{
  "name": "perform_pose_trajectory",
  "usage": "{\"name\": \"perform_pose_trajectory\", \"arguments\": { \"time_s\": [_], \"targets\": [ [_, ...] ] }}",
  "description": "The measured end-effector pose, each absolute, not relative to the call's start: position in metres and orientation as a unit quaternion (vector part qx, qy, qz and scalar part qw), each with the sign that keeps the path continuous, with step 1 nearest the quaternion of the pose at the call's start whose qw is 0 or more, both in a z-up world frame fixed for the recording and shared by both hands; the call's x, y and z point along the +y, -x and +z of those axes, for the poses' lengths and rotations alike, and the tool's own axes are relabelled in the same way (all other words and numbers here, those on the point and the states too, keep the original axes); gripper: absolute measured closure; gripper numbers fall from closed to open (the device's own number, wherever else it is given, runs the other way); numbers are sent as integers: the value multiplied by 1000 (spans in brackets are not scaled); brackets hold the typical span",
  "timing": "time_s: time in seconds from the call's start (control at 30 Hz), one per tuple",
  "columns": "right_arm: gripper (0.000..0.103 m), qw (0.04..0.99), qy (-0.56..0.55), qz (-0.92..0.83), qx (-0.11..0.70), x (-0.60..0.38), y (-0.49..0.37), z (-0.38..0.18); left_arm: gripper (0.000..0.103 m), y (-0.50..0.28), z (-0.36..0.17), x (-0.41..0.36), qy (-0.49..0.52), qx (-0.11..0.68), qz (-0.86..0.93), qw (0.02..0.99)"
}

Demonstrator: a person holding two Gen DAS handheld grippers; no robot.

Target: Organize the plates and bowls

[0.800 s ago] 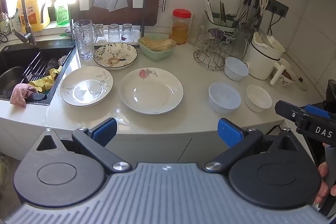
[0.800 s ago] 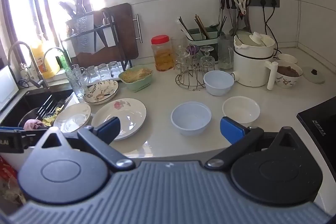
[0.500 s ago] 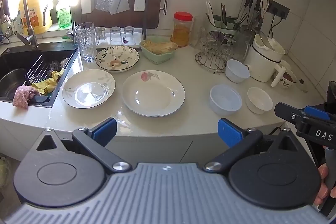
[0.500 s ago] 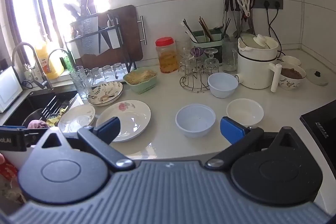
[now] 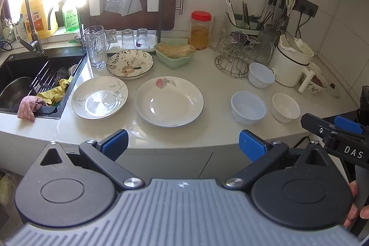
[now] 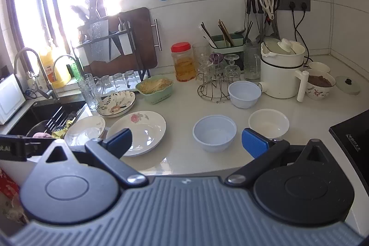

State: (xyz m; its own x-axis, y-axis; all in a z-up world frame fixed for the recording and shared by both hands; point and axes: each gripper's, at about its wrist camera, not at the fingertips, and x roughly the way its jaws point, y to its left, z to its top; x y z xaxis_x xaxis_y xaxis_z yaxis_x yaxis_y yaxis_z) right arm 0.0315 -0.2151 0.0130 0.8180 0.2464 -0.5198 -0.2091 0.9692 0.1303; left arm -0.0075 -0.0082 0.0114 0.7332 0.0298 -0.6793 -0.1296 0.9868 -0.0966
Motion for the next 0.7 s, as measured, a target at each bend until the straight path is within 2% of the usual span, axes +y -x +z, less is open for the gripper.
{"name": "perform_pose_trajectory", "arguments": {
  "time_s": [0.7],
  "targets": [
    [0,955,-47,122,265,-226,-27,21,0,9,27,-19,67,361,27,930]
  ]
}}
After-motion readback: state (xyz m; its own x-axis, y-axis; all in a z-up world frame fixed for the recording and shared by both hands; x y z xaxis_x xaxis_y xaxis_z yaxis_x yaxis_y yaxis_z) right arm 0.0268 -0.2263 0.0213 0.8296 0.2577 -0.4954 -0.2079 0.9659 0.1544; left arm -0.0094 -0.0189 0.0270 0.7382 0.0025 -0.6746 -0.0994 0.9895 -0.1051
